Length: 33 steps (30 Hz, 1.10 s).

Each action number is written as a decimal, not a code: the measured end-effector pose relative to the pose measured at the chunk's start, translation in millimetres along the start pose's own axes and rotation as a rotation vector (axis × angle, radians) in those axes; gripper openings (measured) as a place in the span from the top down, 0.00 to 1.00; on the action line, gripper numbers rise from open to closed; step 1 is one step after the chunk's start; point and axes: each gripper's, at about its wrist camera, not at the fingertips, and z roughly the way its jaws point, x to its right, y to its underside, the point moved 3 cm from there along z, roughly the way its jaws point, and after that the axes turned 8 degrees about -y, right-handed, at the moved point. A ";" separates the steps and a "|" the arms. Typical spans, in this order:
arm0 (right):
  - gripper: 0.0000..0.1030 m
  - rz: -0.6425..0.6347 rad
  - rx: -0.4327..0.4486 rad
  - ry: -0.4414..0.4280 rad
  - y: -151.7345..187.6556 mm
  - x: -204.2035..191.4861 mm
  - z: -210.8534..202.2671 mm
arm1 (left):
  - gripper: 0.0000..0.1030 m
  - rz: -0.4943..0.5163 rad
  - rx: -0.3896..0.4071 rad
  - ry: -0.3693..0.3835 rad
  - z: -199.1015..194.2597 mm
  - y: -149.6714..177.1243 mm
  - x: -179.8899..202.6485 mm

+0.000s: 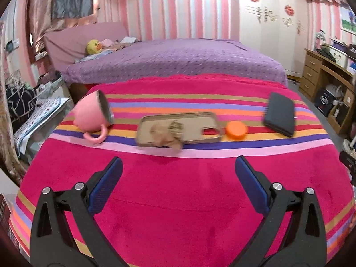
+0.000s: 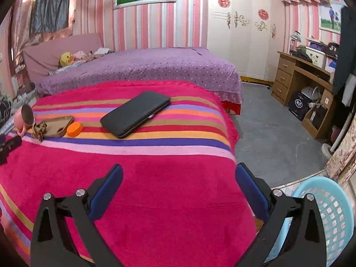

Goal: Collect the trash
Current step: 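Move both grippers back over the bedspread toward the tray, then grasp the crumpled paper on the tray with the left gripper while the right gripper grasps the orange ball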

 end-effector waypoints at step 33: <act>0.06 -0.138 -0.100 -0.141 -43.9 -137.1 94.5 | 0.56 0.002 -0.136 0.142 87.8 -23.7 -23.0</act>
